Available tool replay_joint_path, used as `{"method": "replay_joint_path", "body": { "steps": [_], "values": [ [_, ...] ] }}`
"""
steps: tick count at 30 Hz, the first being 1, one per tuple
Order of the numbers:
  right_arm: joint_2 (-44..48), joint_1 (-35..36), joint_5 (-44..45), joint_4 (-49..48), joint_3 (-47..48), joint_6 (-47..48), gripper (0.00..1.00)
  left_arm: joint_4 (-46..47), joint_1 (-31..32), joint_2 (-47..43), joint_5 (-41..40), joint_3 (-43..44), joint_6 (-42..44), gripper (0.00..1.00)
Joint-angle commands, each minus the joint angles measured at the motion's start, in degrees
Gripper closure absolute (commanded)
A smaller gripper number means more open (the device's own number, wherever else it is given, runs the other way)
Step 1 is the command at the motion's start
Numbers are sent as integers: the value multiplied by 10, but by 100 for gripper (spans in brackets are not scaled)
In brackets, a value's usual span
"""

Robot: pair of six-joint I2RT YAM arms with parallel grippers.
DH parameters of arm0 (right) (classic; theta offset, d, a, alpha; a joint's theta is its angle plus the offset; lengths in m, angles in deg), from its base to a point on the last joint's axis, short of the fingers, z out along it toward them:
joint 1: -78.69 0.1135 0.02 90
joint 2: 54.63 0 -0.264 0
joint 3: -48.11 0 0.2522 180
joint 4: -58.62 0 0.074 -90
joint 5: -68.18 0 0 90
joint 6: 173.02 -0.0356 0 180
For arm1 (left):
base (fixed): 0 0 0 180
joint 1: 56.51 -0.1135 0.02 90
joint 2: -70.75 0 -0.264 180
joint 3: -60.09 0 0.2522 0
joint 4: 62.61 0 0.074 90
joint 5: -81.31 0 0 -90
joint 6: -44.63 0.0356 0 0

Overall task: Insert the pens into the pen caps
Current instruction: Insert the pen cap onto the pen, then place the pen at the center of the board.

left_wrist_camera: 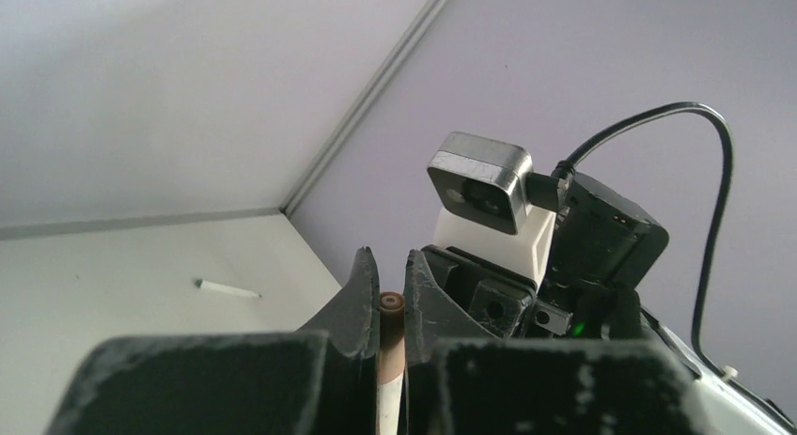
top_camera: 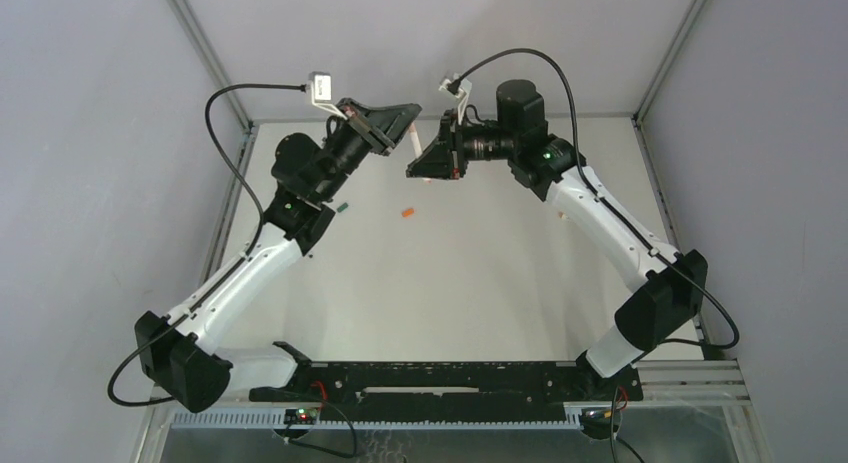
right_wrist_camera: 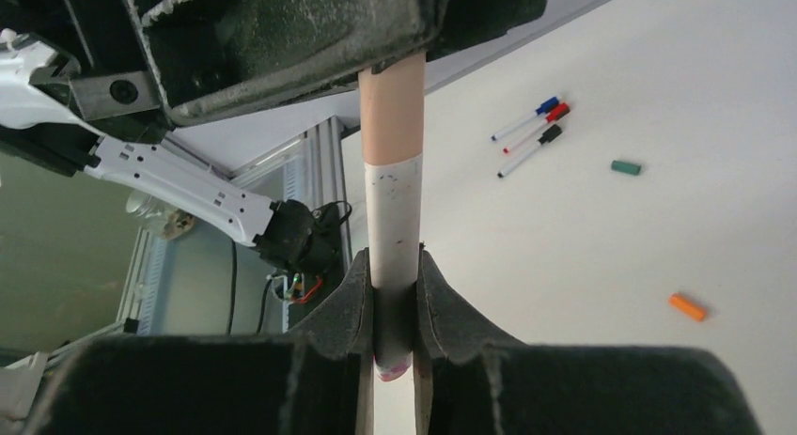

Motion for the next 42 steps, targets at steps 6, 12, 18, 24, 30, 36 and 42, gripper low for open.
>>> {"method": "replay_joint_path", "body": {
  "steps": [6, 12, 18, 24, 30, 36, 42],
  "values": [
    [85, -33, 82, -266, -73, -42, 100, -140, 25, -18, 257, -70, -97, 88],
    [106, -36, 76, -256, -123, -41, 100, -130, 14, -31, 236, -74, -110, 65],
    [136, -37, 73, -261, -186, -52, 100, -131, 3, -63, 220, -97, -102, 40],
    [163, -44, 28, -284, -238, -61, 100, -93, -7, -94, 242, -136, -44, 33],
    [178, -47, -28, -314, -272, -74, 100, 96, -7, -120, 231, -192, -14, 24],
    [191, -44, -53, -319, -296, -76, 100, 182, -13, -104, 193, -187, -8, 14],
    [202, -40, -64, -326, -318, -74, 100, 285, -18, -53, 227, -162, -60, 18]
  ]
}}
